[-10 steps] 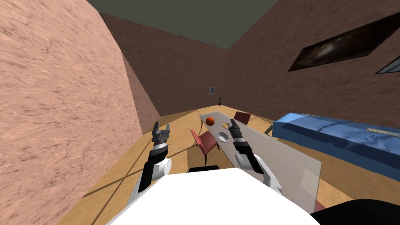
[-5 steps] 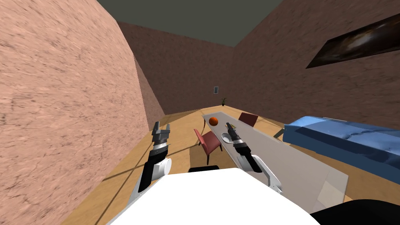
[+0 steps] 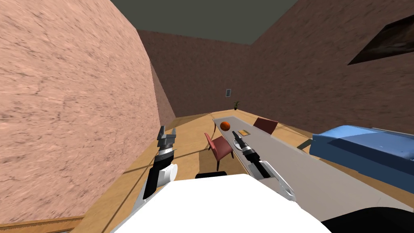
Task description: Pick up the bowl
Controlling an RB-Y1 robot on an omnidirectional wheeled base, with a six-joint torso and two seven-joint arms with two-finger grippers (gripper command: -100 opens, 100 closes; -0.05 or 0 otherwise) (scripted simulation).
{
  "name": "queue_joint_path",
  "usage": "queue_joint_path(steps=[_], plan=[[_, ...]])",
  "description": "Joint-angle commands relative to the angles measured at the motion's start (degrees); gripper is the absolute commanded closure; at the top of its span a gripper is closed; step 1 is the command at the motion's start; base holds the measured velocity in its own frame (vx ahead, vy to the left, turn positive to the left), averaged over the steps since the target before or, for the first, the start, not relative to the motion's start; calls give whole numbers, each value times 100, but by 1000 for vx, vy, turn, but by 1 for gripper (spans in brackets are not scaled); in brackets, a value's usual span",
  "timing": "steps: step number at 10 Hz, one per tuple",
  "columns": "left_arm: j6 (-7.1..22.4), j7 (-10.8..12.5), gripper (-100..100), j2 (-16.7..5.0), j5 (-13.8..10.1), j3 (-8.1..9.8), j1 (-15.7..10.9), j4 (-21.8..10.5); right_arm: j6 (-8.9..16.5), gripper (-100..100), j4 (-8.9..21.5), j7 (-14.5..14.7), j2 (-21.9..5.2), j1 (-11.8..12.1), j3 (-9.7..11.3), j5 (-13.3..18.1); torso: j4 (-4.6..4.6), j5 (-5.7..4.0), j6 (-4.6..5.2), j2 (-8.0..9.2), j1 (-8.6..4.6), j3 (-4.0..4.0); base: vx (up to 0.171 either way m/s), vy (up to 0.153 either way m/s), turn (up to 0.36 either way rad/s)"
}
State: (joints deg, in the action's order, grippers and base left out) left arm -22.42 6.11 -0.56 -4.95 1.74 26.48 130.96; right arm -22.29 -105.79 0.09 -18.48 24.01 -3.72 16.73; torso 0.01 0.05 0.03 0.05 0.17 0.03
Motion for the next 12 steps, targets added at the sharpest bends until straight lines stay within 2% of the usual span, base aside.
queue_joint_path(steps=[1,2,3,4,5,6,7,8,9,10,11,12], plan=[[0,0,0,0,0,0,0,0,6,-100,286,19,-257,-34,16,286,0,0,0,0,0,0,3,52,134],[0,0,0,0,0,0,-1,0,6,-100,353,19,-257,-34,16,315,0,-1,-3,-2,-1,-1,5,34,99],[0,0,0,0,0,0,0,0,-3,-100,526,48,-457,-56,46,539,0,-2,-1,-2,-7,-1,3,42,209],[0,0,0,0,0,0,-1,0,-3,-100,663,48,-457,-56,46,574,0,-2,-4,-2,-5,-1,5,29,80],[0,0,0,0,0,0,0,0,-16,-100,840,75,-656,-78,84,808,-1,-2,0,-2,-9,-1,10,37,164],[0,0,0,0,0,0,0,0,-16,-100,975,75,-656,-78,84,838,-1,-2,-3,-4,-7,-2,8,31,106],[0,0,0,0,0,0,0,0,-30,-100,1158,100,-853,-101,128,1075,-1,-2,0,-3,-9,-2,6,43,226],[0,0,0,0,0,0,-1,0,-30,-100,1321,100,-853,-101,128,1104,0,-1,-4,-3,-6,-2,9,30,88],[0,0,0,0,0,0,0,0,-30,-100,1321,100,-853,-101,128,1104,-1,-2,2,-2,-9,-1,4,10,-37],[0,0,0,-1,0,1,0,0,-48,-100,1555,124,-1043,-124,178,1371,0,-3,2,-1,-15,-1,5,28,203],[0,0,0,0,0,0,-1,0,-48,-100,1666,124,-1043,-124,178,1371,0,-3,-3,-2,-11,-1,7,26,117],[0,0,0,0,0,1,0,0,-68,-100,1888,146,-1228,-147,234,1610,0,-2,1,-2,-12,-1,-16,8,105]])
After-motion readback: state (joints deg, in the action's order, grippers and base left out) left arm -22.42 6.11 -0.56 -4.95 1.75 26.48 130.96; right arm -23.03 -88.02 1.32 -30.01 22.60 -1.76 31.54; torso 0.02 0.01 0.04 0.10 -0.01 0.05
